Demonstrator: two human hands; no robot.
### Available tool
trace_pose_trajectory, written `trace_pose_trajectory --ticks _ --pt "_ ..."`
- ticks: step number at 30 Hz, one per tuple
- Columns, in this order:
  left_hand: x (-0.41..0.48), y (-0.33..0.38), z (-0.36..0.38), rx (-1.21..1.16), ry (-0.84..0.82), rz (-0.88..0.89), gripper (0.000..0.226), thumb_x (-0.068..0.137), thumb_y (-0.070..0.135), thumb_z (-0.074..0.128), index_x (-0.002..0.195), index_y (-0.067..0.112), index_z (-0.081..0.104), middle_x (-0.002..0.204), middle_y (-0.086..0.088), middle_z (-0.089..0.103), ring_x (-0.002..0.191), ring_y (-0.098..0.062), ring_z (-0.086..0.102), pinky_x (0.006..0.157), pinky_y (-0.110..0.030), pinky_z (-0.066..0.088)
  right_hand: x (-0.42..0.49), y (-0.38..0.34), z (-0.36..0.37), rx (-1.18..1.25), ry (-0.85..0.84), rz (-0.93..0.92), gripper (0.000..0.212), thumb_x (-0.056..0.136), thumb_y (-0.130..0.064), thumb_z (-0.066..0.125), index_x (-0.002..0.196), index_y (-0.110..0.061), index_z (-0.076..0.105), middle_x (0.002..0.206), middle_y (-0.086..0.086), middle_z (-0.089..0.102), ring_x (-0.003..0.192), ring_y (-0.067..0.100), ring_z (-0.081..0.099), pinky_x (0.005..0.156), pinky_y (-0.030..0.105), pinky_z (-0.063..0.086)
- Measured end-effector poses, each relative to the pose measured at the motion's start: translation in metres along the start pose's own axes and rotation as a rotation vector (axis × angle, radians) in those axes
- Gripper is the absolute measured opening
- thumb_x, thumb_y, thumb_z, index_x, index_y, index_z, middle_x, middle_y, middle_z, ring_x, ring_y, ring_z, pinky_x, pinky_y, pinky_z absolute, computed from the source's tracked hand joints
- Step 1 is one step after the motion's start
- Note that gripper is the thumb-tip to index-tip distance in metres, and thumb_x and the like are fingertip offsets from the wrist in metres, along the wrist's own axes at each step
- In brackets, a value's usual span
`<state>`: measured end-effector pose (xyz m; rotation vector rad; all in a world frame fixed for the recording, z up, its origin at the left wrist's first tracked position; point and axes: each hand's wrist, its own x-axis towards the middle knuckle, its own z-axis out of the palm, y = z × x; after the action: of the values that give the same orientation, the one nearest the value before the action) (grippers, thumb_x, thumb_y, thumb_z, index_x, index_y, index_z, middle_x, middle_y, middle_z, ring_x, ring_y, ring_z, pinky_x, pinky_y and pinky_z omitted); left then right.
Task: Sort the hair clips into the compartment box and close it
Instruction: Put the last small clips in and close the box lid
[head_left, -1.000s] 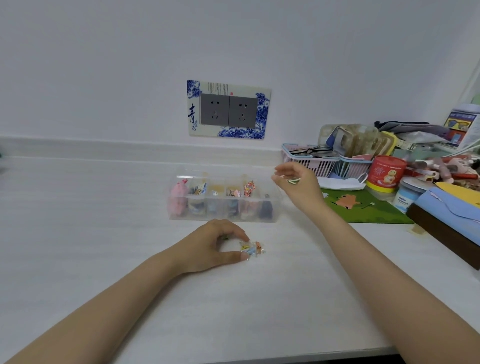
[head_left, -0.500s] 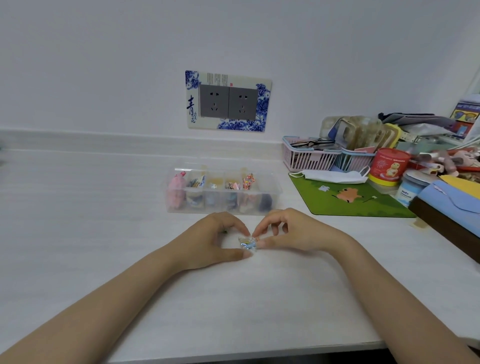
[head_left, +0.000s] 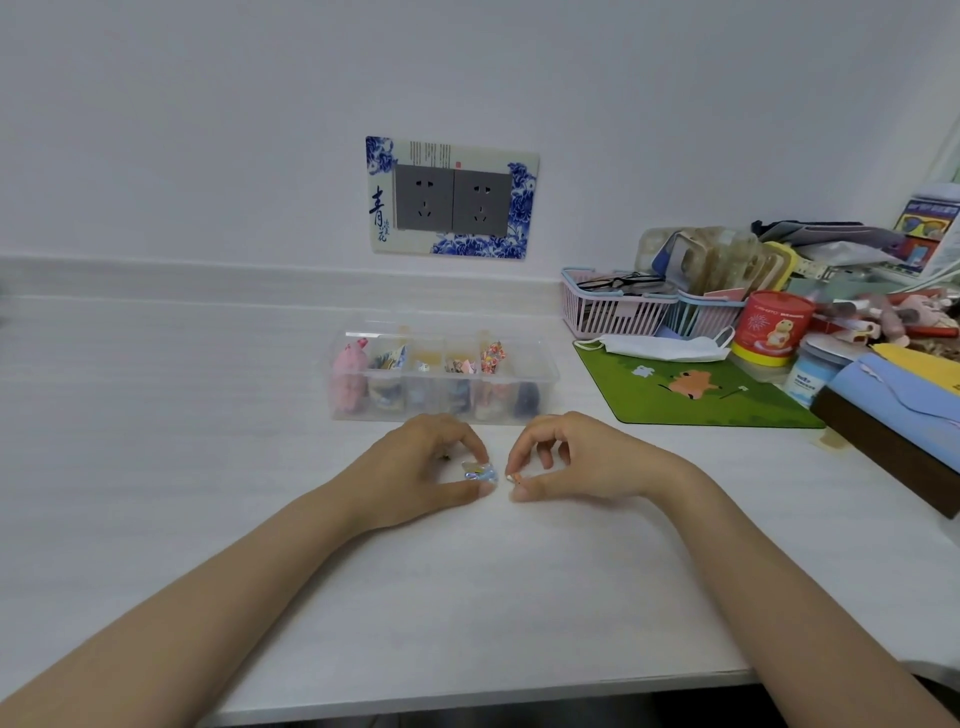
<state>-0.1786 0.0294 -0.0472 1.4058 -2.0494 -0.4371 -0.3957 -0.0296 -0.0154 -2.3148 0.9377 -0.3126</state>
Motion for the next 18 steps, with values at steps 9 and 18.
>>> trace_pose_trajectory --ticks 9,18 --pt "0.0028 0.0025 0.0008 -0.144 0.022 0.056 0.019 0.074 0.042 0.072 0.088 0.030 0.069 0.094 0.015 0.068 0.095 -0.007 0.062 0.086 -0.033 0.050 0.0012 -0.0007 0.0007 0.115 0.080 0.008 0.017 0.073 -0.031 0.079 0.087 -0.021 0.076 0.084 0.005 0.068 0.060 0.000 0.045 0.056 0.008 0.035" --pt "0.0028 0.0034 -0.0013 -0.279 0.076 -0.011 0.006 0.078 0.025 0.074 0.079 0.021 0.069 0.074 0.012 0.070 0.072 -0.003 0.061 0.066 -0.017 0.042 0.0027 0.0011 0.0024 0.221 0.142 0.053 0.008 0.074 -0.028 0.078 0.081 -0.025 0.078 0.083 0.003 0.076 0.065 0.004 0.054 0.062 0.015 0.041"
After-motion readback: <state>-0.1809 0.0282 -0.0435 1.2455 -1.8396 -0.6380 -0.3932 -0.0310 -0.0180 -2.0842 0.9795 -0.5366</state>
